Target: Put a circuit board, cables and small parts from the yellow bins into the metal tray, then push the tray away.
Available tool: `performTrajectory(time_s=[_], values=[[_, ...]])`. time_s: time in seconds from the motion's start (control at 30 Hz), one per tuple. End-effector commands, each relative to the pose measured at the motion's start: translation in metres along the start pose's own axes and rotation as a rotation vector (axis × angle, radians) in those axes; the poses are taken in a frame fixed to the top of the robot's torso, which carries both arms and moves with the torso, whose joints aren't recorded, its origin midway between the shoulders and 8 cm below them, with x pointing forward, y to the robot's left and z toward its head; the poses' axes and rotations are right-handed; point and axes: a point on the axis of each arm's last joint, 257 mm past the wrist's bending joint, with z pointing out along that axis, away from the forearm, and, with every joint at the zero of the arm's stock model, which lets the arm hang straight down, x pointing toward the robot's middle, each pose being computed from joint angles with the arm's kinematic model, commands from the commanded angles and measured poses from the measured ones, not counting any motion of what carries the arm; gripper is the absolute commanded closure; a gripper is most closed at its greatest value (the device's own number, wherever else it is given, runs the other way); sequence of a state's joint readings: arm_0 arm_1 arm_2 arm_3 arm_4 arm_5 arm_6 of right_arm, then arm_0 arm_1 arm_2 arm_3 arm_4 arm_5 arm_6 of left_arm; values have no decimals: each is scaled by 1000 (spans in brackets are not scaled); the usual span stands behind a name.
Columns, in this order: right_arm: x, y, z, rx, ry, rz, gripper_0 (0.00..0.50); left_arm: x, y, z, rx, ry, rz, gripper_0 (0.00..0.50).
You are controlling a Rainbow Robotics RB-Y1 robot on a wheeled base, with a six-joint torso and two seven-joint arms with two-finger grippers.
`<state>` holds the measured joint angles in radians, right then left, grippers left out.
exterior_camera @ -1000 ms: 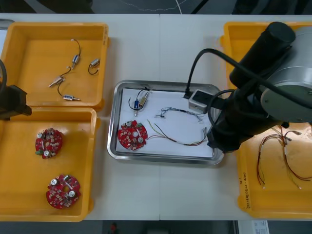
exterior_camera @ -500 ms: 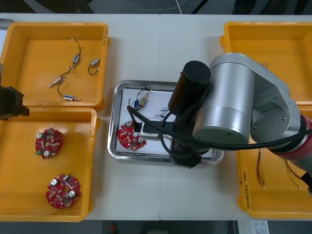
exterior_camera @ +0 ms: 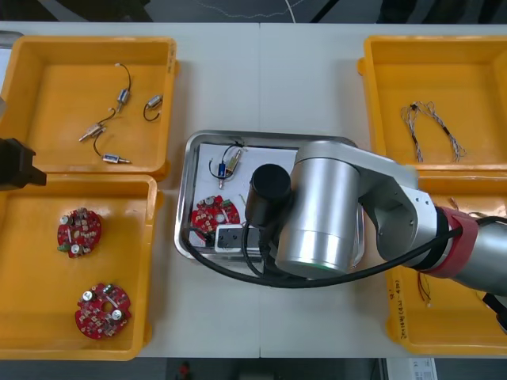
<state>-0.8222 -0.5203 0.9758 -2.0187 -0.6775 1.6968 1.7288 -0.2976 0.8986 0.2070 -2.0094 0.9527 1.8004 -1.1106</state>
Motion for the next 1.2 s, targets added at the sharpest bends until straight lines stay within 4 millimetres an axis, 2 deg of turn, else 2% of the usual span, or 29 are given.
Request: performTrajectory(time_s=[0.03,0.17,0.43,0.73,1.13,1.17,1.2], values=[[-20,3,-4,26,-21,-96,0,-8,6,-20,-26,-50,99,0],[-16,5,2,18,-1,-94,0,-2,3,-20,-28,-48,120,0],[-21,2,11,44,15,-96,0,9,4,-19,-38,-36,135,0],[-24,-3,28,71,11,-97,0,12,9,-17,-51,-31,132,0],[-21,-5,36,82,26,-105,0,12,7,-18,-51,-33,136,0],[-20,-5,36,82,27,-104,16,12,7,-18,-51,-33,136,0],[-20,-5,37,83,28,-103,126,12,7,-18,-51,-33,136,0]])
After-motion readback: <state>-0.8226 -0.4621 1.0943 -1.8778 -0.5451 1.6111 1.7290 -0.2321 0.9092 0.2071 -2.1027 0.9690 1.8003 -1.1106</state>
